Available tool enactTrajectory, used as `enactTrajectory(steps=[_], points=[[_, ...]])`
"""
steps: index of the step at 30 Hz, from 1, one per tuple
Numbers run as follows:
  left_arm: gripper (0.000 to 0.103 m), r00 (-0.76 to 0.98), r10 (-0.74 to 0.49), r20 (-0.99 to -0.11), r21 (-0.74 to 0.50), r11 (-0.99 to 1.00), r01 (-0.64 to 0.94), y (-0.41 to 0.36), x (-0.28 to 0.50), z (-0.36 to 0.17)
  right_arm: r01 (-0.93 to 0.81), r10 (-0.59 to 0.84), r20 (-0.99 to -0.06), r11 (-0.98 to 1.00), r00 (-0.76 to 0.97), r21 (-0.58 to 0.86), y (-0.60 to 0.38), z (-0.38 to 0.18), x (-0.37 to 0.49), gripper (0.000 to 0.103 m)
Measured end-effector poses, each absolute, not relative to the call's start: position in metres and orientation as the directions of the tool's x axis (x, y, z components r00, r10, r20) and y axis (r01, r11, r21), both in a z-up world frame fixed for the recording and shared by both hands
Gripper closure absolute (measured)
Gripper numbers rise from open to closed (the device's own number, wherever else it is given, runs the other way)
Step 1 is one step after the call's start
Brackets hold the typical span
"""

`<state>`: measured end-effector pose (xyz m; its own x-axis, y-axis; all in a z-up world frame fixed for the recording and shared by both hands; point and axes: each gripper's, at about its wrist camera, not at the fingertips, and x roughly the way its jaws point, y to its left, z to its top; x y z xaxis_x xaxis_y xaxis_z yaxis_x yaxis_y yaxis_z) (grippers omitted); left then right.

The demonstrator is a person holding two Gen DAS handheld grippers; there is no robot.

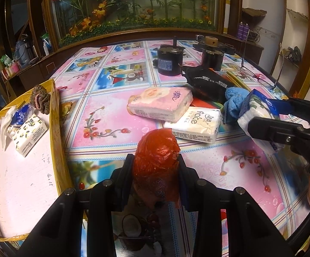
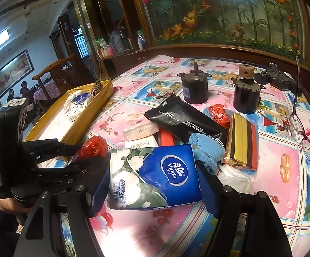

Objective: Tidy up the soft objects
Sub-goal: 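Grasp the blue Vinda box with the right tool while the left tool carries the red bag toward the tray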

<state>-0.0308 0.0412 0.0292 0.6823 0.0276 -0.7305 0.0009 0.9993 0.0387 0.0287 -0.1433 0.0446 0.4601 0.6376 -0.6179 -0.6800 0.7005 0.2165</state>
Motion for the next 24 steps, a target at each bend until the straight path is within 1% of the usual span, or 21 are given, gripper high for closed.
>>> enactTrajectory(steps=[24], points=[[0.067,0.702,0.053,-0.710,0.078,0.997,0.003,0.0366,-0.0371,0.0323,-0.664,0.640,-0.609,0.709,0.468,0.235,-0.1441,0.0438,0.0280,0.024]])
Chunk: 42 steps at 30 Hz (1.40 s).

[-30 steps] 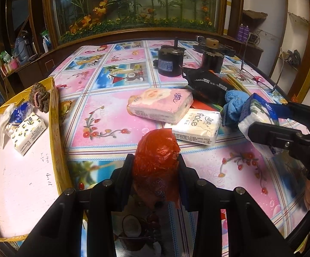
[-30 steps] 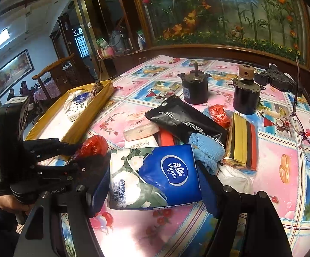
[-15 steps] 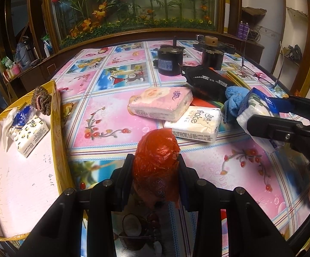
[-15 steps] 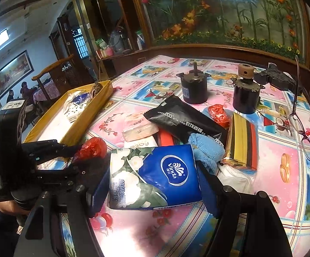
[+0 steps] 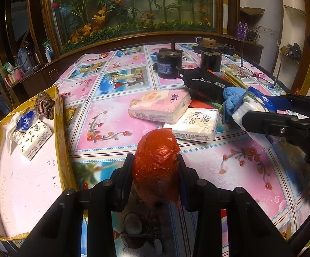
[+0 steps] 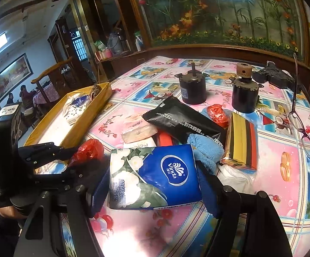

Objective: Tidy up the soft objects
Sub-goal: 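Grasp the blue Vinda box with the right tool while the left tool carries the red bag toward the tray, then open the left tool to drop the red bag while the right tool drops the Vinda box into the tray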

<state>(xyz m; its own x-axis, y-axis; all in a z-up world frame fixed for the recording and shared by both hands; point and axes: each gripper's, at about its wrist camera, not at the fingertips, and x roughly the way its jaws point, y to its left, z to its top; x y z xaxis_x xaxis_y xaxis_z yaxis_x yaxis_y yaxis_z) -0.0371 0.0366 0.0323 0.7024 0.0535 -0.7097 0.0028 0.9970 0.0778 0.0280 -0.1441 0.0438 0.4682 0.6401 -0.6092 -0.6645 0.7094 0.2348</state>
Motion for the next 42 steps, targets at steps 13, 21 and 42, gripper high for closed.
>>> enactTrajectory(steps=[13,21,42], points=[[0.067,0.728,0.042,-0.684,0.061,0.998,0.000,0.042,-0.050,0.047,-0.639,0.651,-0.599,0.716,0.466,0.281,-0.139,0.047,0.025,0.024],[0.067,0.758,-0.006,-0.653,-0.038,0.999,-0.025,0.075,-0.064,0.073,-0.665,0.667,-0.588,0.696,0.457,0.272,-0.112,0.063,0.016,0.024],[0.067,0.655,0.260,-0.709,-0.056,0.906,-0.420,0.277,-0.080,0.088,-0.861,0.717,-0.655,0.468,0.237,0.201,0.086,0.093,-0.025,0.024]])
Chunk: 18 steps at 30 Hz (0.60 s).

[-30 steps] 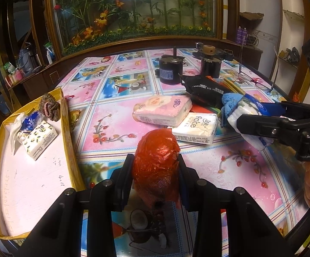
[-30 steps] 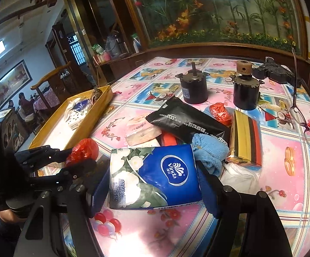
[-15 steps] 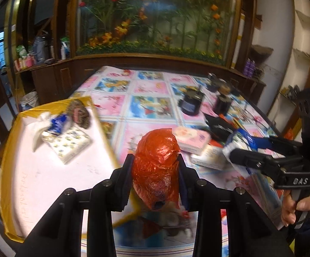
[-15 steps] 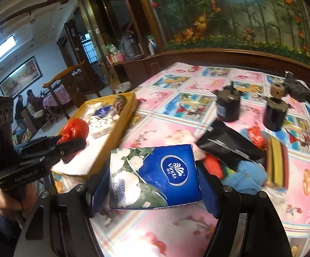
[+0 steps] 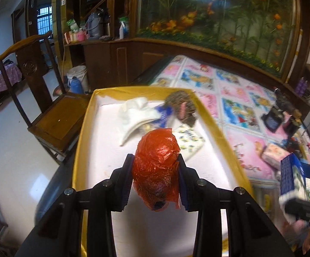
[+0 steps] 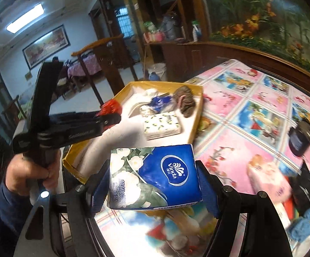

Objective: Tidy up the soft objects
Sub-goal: 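Open the left tool to drop the red bag while the right tool drops the Vinda box into the tray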

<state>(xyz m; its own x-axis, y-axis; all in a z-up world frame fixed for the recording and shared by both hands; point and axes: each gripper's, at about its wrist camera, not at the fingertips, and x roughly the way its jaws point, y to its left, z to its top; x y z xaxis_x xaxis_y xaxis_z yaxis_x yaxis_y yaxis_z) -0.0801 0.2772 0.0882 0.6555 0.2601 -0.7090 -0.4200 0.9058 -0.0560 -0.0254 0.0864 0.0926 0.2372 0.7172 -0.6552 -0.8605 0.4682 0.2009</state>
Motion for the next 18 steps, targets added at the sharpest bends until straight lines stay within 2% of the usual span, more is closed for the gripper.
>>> enactTrajectory(steps=[4,7,12,18], points=[[0.067,0.589,0.203,-0.782,-0.071,0.910,-0.409,0.300,-0.059,0.076,-0.872,0.668,-0.708,0.464,0.229,0.156,0.129,0.077,-0.025,0.024],[0.067,0.540,0.203,-0.817,-0.035,0.917,-0.398,0.307,-0.045,0.069,-0.878,0.630,-0.740,0.464,0.236,0.115,0.154,0.066,-0.026,0.024],[0.067,0.496,0.215,-0.841,-0.004,0.914,-0.405,0.315,-0.031,0.061,-0.875,0.591,-0.776,0.471,0.221,0.109,0.179,0.050,-0.015,0.024],[0.067,0.474,0.189,-0.860,-0.040,0.901,-0.432,0.329,-0.020,0.050,-0.864,0.558,-0.798,0.493,0.228,0.097,0.191,0.041,-0.004,0.023]])
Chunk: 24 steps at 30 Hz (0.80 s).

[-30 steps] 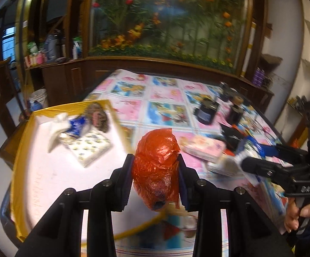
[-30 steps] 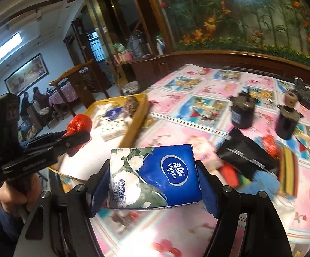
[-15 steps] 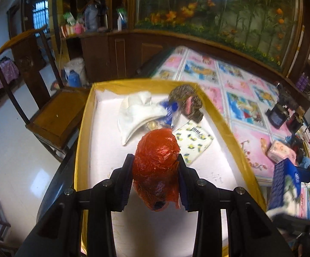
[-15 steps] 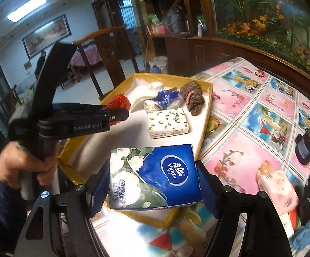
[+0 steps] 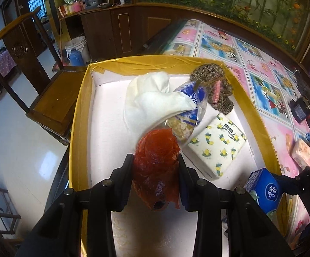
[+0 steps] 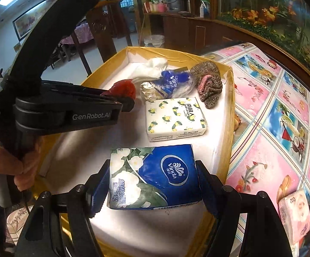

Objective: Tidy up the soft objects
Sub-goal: 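Open the left tool to drop the red bag while the right tool drops the Vinda box into the tray, then grasp the pink rose-print tissue pack with the left tool while the right tool reaches toward the white Face pack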

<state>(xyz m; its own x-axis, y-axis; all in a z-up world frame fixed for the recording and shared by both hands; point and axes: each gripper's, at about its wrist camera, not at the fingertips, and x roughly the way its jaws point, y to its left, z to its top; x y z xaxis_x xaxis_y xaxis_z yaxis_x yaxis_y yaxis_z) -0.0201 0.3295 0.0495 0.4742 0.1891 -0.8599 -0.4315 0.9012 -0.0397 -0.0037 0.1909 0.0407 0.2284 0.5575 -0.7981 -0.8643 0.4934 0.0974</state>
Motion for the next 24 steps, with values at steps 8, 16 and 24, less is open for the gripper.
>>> enactTrajectory(steps=[8,16,24], points=[[0.048,0.505,0.152,-0.850,-0.117,0.879,-0.462,0.340,-0.022,0.044,-0.858,0.559,-0.804,0.497,0.202,0.130,0.195,0.032,0.003,0.020],[0.030,0.552,0.201,-0.809,-0.094,0.883,-0.460,0.328,-0.033,0.064,-0.852,0.609,-0.767,0.495,0.203,0.168,0.180,0.043,0.002,0.016],[0.030,0.626,0.187,-0.757,-0.102,0.913,-0.396,0.288,-0.054,0.085,-0.832,0.689,-0.698,0.494,0.198,0.252,0.125,0.067,0.004,0.016]])
